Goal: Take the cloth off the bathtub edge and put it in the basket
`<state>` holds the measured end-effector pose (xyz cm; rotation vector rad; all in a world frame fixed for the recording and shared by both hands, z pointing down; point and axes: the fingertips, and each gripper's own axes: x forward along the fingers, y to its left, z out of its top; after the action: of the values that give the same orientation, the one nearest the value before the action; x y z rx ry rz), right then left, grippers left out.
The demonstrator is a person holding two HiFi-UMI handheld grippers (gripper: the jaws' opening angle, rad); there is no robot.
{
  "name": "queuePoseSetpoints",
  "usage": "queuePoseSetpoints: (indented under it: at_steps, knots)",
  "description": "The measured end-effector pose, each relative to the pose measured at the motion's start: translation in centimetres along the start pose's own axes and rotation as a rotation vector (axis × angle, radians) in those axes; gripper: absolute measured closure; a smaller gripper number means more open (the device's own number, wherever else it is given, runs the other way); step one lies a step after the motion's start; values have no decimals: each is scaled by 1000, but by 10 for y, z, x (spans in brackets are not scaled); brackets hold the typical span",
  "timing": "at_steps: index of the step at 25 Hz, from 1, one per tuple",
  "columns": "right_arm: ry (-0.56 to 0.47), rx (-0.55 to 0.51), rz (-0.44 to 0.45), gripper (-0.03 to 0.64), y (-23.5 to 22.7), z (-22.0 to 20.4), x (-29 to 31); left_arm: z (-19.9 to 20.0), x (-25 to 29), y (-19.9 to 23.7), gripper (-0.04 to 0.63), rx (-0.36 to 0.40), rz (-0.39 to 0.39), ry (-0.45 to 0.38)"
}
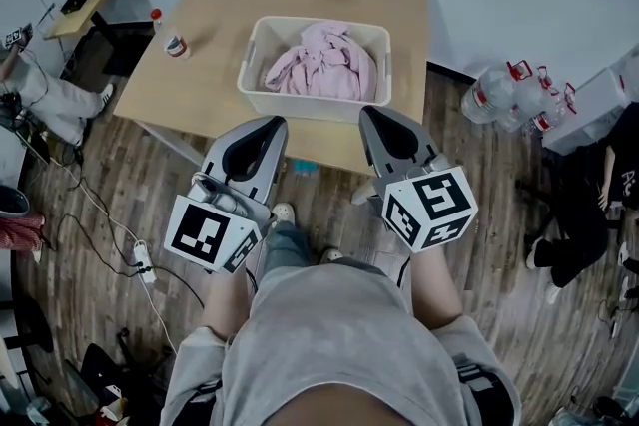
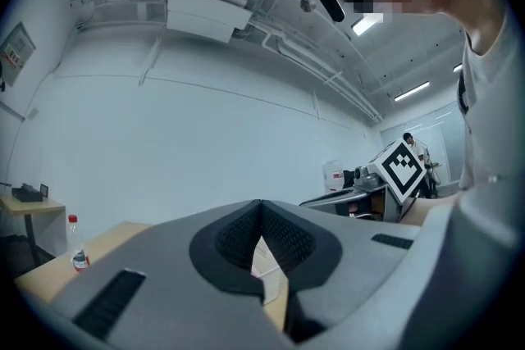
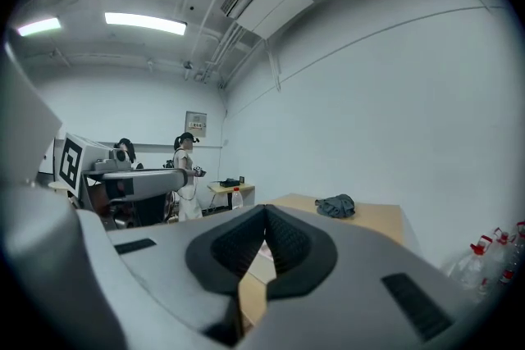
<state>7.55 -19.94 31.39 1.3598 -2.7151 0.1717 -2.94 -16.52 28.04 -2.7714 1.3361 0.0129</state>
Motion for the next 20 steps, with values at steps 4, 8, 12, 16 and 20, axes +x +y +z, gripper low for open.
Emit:
queuePoseSetpoints:
  at_steps: [4,8,12,16,20]
  knots:
    - [-40,6,15,607,4,6,-25,3,-5,-21,591,10,2,-4]
    - [-74,-6,30,607,9,9,-44,5,-8,-37,591,16,3,-4]
    - [-99,-13,32,607,11,10,-55,7,-9,-47,591,22,1,-4]
    - [-117,-19,24,607,10,14,-64,10,-7,-53,591,28,-4,-6]
    - [-126,-38,32,606,10,17,-67,10,-5,-56,591,32,-10,-8]
